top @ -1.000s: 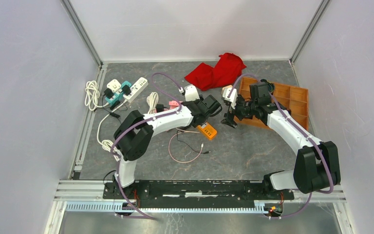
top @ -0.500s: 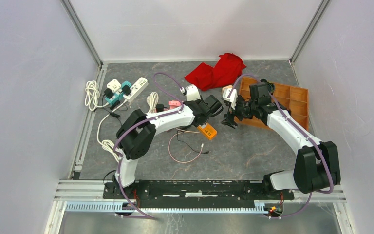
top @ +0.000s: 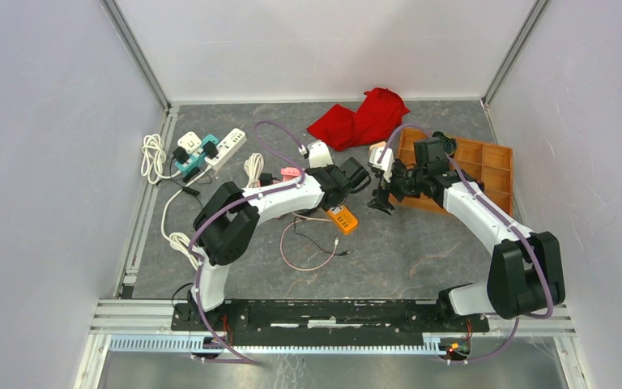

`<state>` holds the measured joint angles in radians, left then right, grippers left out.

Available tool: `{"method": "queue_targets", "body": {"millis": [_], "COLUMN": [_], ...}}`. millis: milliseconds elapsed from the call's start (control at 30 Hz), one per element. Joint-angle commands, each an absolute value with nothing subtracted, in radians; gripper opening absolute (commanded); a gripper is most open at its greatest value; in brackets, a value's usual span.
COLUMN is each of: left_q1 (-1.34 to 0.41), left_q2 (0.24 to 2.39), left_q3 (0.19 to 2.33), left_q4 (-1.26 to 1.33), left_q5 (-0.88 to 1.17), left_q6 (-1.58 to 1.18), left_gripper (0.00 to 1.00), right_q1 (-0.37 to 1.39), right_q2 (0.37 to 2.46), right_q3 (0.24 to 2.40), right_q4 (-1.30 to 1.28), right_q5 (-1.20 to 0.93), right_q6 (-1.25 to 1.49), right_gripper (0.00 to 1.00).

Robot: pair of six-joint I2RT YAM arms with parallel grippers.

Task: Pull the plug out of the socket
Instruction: Remove the plug from the socket.

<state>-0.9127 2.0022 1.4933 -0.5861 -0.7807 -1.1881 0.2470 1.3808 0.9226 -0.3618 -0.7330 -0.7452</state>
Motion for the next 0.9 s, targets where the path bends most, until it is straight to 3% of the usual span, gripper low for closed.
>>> {"method": "queue_targets", "body": {"millis": [0, 333, 433, 600, 733, 867], "left_q1": [-0.911, -0.914, -0.914, -0.916, -0.917, -0.920], "left_q2": [1.956, 1.808, 1.784, 1.771, 1.773, 1.770], "left_q3": [1.519, 1.378, 1.344, 1.310, 1.303, 1.301], "left_q4": [-0.580, -0.393, -0.351, -0.294, -0.271, -0.239], "left_q5": [-0.795, -0.726, -0.703, -0.657, -0.640, -0.623], "left_q6": [-1.222, -1.156, -1.127, -1.099, -1.085, -1.063], "left_gripper": [0.21, 0.15, 0.14, 0.13, 0.13, 0.12], "right_q1": [0.252, 0.251, 0.249, 0.251, 0.251, 0.262], "right_q2": [1.405, 1.555, 1.623, 1.710, 1.730, 1.757], "right_q3": [0.951, 0.893, 0.894, 0.892, 0.892, 0.873], "right_q4": [-0.355, -0.095, -0.045, 0.021, 0.044, 0.098], "right_q5": [-0.767, -1.002, -1.071, -1.105, -1.104, -1.134], "right_q6": [-0.740, -0.282, -0.175, -0.067, -0.028, 0.061], "right_gripper": [0.98, 0.97, 0.82, 0.32, 0.12, 0.01]}}
